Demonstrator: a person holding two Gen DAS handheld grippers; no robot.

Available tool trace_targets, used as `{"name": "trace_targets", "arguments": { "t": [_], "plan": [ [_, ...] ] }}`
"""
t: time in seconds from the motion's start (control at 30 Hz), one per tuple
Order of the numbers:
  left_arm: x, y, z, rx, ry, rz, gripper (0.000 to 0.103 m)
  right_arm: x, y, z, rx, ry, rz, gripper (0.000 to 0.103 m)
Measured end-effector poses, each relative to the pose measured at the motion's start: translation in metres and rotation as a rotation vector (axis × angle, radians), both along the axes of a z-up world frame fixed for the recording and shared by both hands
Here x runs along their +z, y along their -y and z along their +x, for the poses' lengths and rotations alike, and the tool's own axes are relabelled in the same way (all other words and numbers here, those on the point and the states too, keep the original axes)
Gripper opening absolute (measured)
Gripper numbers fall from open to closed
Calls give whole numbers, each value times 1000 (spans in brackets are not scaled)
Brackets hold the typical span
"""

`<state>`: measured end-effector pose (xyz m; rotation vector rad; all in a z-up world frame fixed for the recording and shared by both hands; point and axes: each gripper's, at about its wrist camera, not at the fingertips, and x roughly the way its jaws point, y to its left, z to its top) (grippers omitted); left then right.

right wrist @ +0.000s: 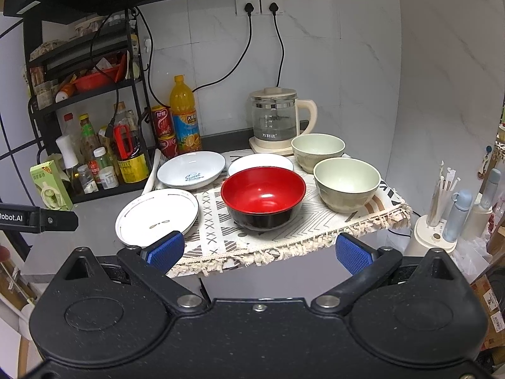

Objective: Organize plates and bowls
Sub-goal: 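Move the right gripper toward the large pale green bowl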

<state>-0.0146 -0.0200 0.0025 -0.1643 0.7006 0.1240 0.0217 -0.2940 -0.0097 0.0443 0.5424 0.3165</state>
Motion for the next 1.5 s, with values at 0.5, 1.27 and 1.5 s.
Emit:
{"name": "trace_targets", "arguments": {
  "t": [0.5,1.27,1.5],
  "plan": [
    [0,1,6,26,-23,-10,103,-1,4,7,23,-28,19,103],
    [4,22,12,10,-15,4,103,-2,17,7,41,-42,33,103],
    [4,26,13,7,-15,10,103,-3,26,9,21,-48,42,103]
  ]
}}
